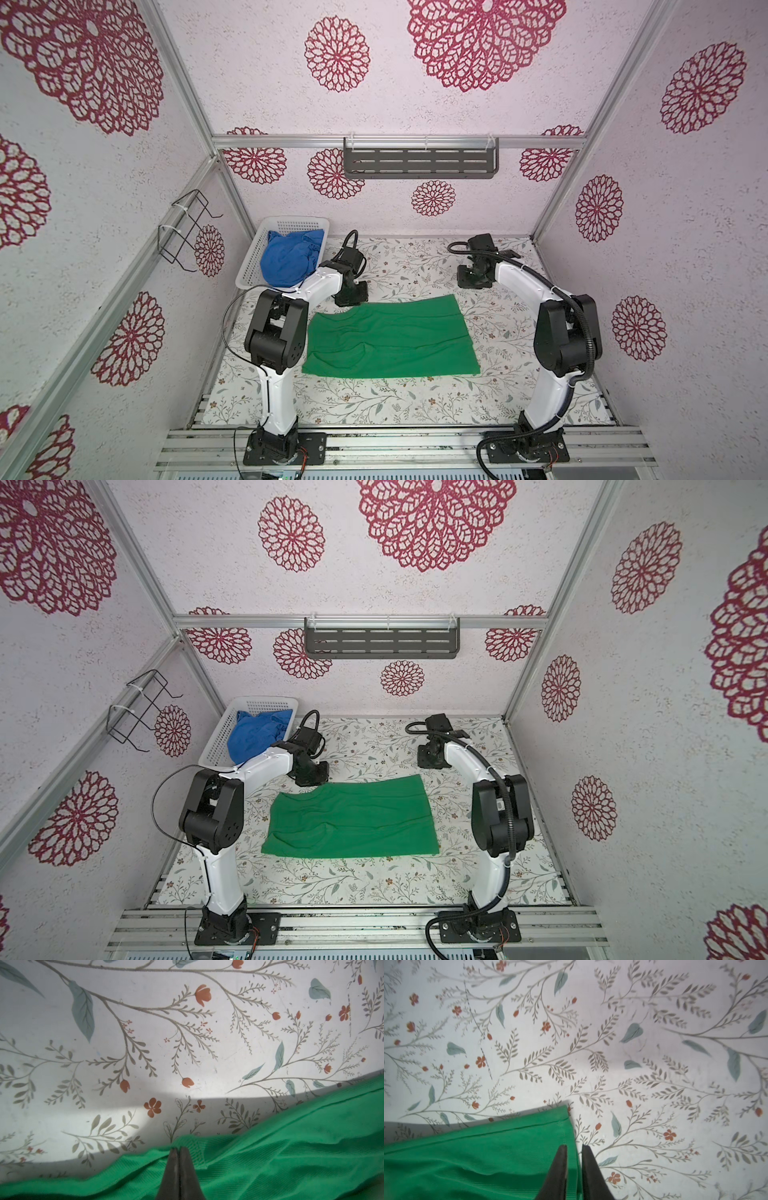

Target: Fold and stack the tank tops

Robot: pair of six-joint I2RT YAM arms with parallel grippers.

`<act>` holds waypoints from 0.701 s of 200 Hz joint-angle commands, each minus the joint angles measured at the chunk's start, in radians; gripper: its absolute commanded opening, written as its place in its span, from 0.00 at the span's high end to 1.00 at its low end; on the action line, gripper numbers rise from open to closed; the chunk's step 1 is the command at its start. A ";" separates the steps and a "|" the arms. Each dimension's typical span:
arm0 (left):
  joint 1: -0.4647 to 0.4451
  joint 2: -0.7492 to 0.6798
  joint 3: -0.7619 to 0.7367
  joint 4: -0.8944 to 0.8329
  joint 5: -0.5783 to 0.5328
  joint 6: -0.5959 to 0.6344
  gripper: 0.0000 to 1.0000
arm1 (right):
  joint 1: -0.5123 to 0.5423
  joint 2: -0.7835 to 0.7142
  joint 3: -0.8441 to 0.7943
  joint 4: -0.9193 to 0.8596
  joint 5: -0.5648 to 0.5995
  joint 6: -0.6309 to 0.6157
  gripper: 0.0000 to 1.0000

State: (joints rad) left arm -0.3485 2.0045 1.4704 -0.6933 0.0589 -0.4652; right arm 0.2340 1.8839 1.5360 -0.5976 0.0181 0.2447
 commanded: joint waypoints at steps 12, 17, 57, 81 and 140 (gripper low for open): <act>0.017 0.026 0.014 0.027 -0.008 0.030 1.00 | -0.016 -0.006 0.051 -0.035 -0.031 -0.015 0.82; 0.017 0.027 0.016 0.030 -0.006 0.028 1.00 | -0.015 -0.011 0.038 -0.029 -0.043 -0.012 0.81; 0.019 0.051 0.023 0.041 0.007 0.019 1.00 | 0.018 0.008 -0.075 -0.023 -0.061 -0.051 0.70; 0.020 0.059 0.022 0.041 0.006 0.019 1.00 | 0.044 0.026 -0.104 -0.002 -0.037 -0.053 0.71; 0.025 0.066 0.016 0.051 0.011 0.013 1.00 | 0.092 0.125 -0.121 0.021 0.049 -0.026 0.71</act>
State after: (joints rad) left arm -0.3389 2.0598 1.4708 -0.6628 0.0669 -0.4637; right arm 0.3195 1.9850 1.4189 -0.5911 0.0044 0.2188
